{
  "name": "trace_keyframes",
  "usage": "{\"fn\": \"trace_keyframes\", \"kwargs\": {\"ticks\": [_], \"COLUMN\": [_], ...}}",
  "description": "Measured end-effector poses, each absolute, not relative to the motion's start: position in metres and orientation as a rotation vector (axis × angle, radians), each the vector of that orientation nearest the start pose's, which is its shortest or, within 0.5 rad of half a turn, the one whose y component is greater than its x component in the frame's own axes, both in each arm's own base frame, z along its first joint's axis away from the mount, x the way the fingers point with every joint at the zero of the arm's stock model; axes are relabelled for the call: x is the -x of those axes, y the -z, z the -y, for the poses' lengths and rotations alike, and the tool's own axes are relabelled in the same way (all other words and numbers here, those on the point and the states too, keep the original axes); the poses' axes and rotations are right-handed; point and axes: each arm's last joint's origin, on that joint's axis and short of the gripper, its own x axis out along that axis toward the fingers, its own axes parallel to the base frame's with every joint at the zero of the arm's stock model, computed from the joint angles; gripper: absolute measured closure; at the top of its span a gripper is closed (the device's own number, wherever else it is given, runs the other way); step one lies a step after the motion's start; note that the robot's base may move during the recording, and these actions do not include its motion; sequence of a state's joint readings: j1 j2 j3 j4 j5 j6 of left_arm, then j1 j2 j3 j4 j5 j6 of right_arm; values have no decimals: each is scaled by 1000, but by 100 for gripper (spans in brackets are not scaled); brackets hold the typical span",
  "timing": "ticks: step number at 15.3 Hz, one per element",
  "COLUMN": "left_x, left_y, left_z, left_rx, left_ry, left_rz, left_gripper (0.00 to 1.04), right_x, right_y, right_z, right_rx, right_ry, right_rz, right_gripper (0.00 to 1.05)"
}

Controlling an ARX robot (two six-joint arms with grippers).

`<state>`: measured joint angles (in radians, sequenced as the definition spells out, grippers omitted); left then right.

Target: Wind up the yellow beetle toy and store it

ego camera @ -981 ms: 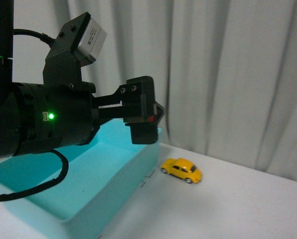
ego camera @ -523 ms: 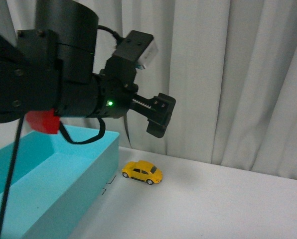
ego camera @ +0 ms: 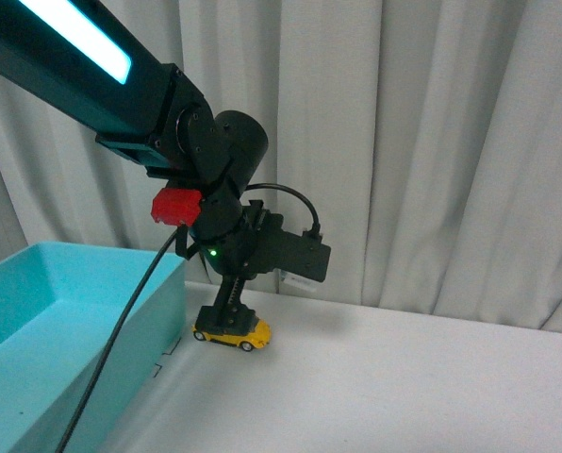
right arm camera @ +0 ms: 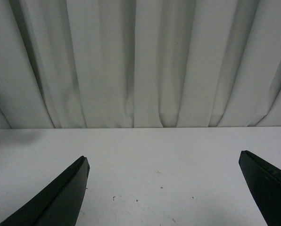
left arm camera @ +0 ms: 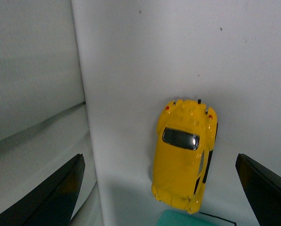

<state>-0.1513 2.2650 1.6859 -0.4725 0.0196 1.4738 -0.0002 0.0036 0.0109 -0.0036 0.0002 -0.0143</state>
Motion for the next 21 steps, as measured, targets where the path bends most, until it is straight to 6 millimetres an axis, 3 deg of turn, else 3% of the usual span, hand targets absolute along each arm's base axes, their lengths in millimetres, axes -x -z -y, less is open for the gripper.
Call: {"fn": "trace_keyframes", "kwargs": {"ticks": [1, 6, 10, 12, 15, 17, 21], "left_x": [-479, -482, -487, -489, -490, -491, -482], "left_y": [-134, -102, -95, -95, -93, -96, -107], "left_z": [67, 65, 58, 56, 58, 60, 69], "left_rx": [-1415, -1445, -1453, -1454, -1455, -1447, -1372], "left_ry": [929, 989, 970, 973, 976, 969, 996], "left_rz": [-796, -914, -923, -923, -925, -917, -866], "left_gripper": [7, 7, 7, 18, 48, 62, 64], "right_x": [-97, -97, -97, -97, -97, -97, -97], "right_y": [-167, -167, -167, -167, -167, -167, -167], "right_z": [0, 0, 0, 0, 0, 0, 0], "right_rx": [14, 14, 14, 14, 14, 14, 14], "right_ry": [0, 0, 0, 0, 0, 0, 0], "right_rz": [3, 3, 4, 3, 4, 3, 4], "right_gripper": [7, 7, 7, 7, 7, 7, 7]}}
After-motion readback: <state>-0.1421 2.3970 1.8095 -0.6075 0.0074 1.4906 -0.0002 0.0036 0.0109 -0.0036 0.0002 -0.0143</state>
